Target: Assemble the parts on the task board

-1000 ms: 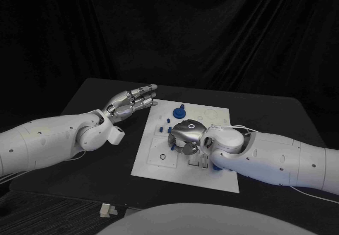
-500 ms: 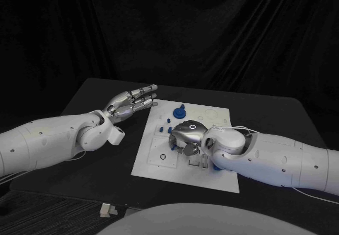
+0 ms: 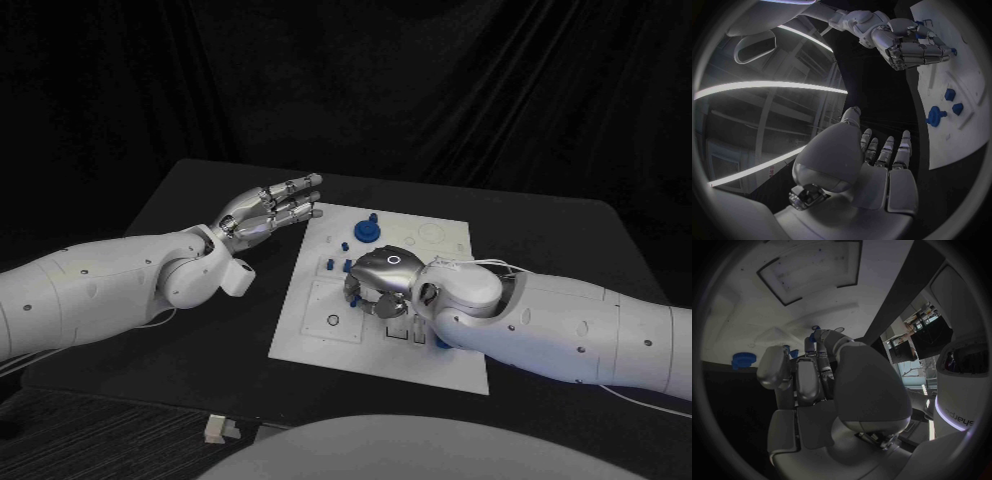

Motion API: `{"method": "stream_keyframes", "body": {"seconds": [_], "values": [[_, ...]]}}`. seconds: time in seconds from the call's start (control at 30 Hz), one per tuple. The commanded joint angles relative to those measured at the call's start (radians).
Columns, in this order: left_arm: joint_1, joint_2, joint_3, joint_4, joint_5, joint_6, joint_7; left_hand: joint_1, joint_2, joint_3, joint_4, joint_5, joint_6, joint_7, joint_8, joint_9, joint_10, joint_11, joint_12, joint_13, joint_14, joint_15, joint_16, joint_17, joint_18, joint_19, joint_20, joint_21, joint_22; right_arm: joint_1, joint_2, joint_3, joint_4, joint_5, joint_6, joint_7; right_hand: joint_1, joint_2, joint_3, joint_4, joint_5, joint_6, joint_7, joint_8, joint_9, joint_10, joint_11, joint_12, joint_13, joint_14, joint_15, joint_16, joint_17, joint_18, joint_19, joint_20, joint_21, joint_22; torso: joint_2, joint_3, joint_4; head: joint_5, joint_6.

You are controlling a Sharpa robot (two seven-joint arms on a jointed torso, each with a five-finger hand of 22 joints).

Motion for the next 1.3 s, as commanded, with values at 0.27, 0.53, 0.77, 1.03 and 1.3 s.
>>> {"method": "stream_keyframes", "body": {"seconds": [0.27, 0.53, 0.77, 1.03, 1.3], "values": [[-0.003, 0.003, 0.001, 0.000, 0.005, 0.017, 0.023, 0.000, 0.010, 0.009, 0.000, -0.006, 0.000, 0.004, 0.002, 0.000, 0.000, 0.006, -0.005, 0.000, 0.000, 0.005, 0.004, 0.001, -0.002, 0.007, -0.001, 0.007, -0.001, -0.002, 0.003, 0.000, 0.003, -0.043, 0.020, -0.030, 0.004, 0.000, 0.006, -0.009, 0.017, -0.010, 0.008, -0.015, -0.006, 0.010, -0.007, -0.003, 0.001, -0.005, 0.010, 0.001, -0.005, -0.001, -0.006, 0.004, -0.006, 0.142, 0.000, -0.0006, 0.0010, -0.002, 0.000], [-0.004, 0.005, 0.001, -0.002, 0.005, 0.020, 0.021, 0.000, 0.012, 0.010, 0.000, -0.006, 0.001, 0.006, 0.002, 0.000, 0.000, 0.006, -0.005, 0.000, 0.000, 0.006, 0.004, 0.001, -0.003, 0.007, -0.001, 0.007, -0.002, -0.002, 0.005, 0.000, 0.005, -0.122, 0.001, -0.042, 0.001, -0.003, 0.006, -0.013, 0.008, -0.014, 0.010, -0.022, -0.010, 0.006, -0.005, -0.006, 0.001, -0.009, 0.012, -0.004, -0.012, 0.000, -0.011, 0.006, -0.011, 0.140, 0.000, -0.0007, 0.0004, 0.001, 0.000], [-0.005, 0.004, 0.001, -0.003, 0.005, 0.021, 0.017, 0.000, 0.013, 0.010, 0.001, -0.006, 0.000, 0.006, 0.002, 0.000, 0.000, 0.006, -0.006, 0.000, 0.000, 0.007, 0.005, 0.001, -0.003, 0.007, -0.001, 0.007, -0.003, -0.002, 0.001, 0.000, 0.015, -0.176, -0.040, -0.050, 0.003, -0.002, 0.007, -0.015, 0.007, -0.014, 0.010, -0.024, -0.011, 0.009, -0.006, -0.005, 0.003, -0.008, 0.012, -0.002, -0.008, -0.001, -0.009, 0.006, -0.005, 0.142, 0.000, -0.0006, 0.0003, 0.000, 0.000], [-0.007, 0.005, 0.001, -0.005, 0.005, 0.023, 0.015, 0.000, 0.013, 0.010, 0.001, -0.006, 0.000, 0.006, 0.002, 0.000, 0.000, 0.006, -0.006, 0.000, 0.000, 0.007, 0.005, 0.001, -0.003, 0.007, -0.001, 0.007, -0.003, -0.001, -0.001, 0.000, 0.025, -0.199, -0.060, -0.050, 0.003, -0.003, 0.007, -0.017, 0.006, -0.014, 0.010, -0.025, -0.012, 0.011, -0.006, -0.003, 0.004, -0.008, 0.012, -0.001, -0.007, -0.001, -0.009, 0.007, -0.003, 0.142, 0.001, -0.0003, 0.0004, -0.001, 0.000], [-0.009, 0.008, 0.001, -0.007, 0.005, 0.025, 0.015, 0.000, 0.014, 0.012, 0.001, -0.006, -0.001, 0.008, 0.002, 0.000, -0.001, 0.007, -0.007, 0.000, 0.000, 0.008, 0.005, 0.001, -0.004, 0.007, -0.001, 0.006, -0.004, 0.000, 0.002, 0.000, 0.029, -0.219, -0.035, -0.047, 0.004, -0.003, 0.008, -0.018, 0.006, -0.014, 0.010, -0.027, -0.013, 0.012, -0.006, -0.002, 0.005, -0.008, 0.012, -0.002, -0.008, -0.001, -0.010, 0.007, -0.003, 0.142, 0.000, -0.0005, -0.0004, -0.001, 0.000]]}}
